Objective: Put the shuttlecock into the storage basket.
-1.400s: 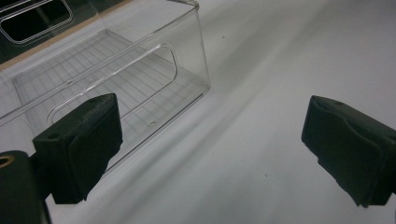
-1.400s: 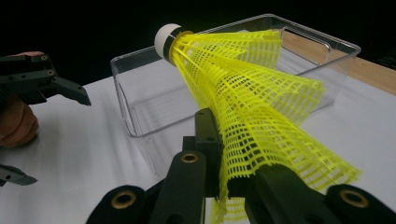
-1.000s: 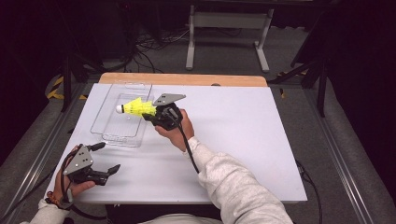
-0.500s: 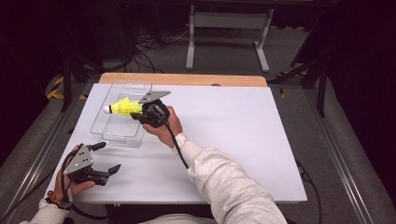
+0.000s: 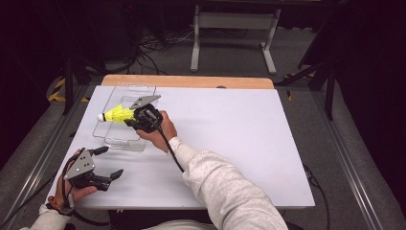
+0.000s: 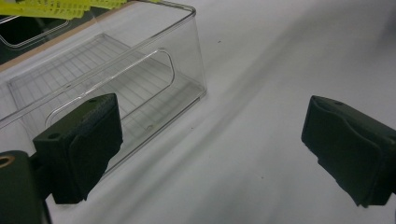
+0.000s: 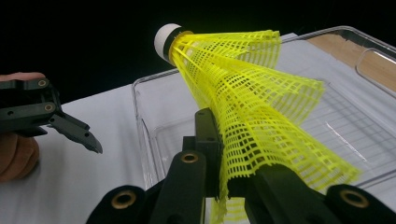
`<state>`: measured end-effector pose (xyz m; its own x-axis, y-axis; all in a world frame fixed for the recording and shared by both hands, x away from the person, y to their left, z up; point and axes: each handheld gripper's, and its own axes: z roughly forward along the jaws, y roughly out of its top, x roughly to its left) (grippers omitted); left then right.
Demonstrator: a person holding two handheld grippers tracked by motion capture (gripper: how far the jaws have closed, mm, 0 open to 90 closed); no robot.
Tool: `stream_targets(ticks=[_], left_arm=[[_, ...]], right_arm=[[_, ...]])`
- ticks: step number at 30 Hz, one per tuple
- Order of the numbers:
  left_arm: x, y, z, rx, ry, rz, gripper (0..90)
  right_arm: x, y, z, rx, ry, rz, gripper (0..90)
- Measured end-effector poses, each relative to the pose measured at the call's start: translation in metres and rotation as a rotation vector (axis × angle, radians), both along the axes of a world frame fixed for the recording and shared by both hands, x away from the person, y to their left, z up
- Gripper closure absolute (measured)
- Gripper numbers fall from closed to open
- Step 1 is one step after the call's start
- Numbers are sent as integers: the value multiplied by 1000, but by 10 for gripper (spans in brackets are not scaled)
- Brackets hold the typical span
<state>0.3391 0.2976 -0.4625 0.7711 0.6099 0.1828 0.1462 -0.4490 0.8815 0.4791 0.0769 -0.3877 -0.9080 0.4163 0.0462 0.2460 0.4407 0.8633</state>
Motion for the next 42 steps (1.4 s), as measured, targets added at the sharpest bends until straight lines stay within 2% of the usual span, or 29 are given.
stream_targets(ticks=[17,37,42], left_arm=[[0,-1,-1,4,4,-7,61],[-1,-3,-1,10,2,-11,62],[-1,-3,0,10,2,-10,61]], right_arm=[[2,11,-18,-63,20,11,881],[3,11,-37,-113,44,11,859],[1,12,-37,-125,30,15,837]])
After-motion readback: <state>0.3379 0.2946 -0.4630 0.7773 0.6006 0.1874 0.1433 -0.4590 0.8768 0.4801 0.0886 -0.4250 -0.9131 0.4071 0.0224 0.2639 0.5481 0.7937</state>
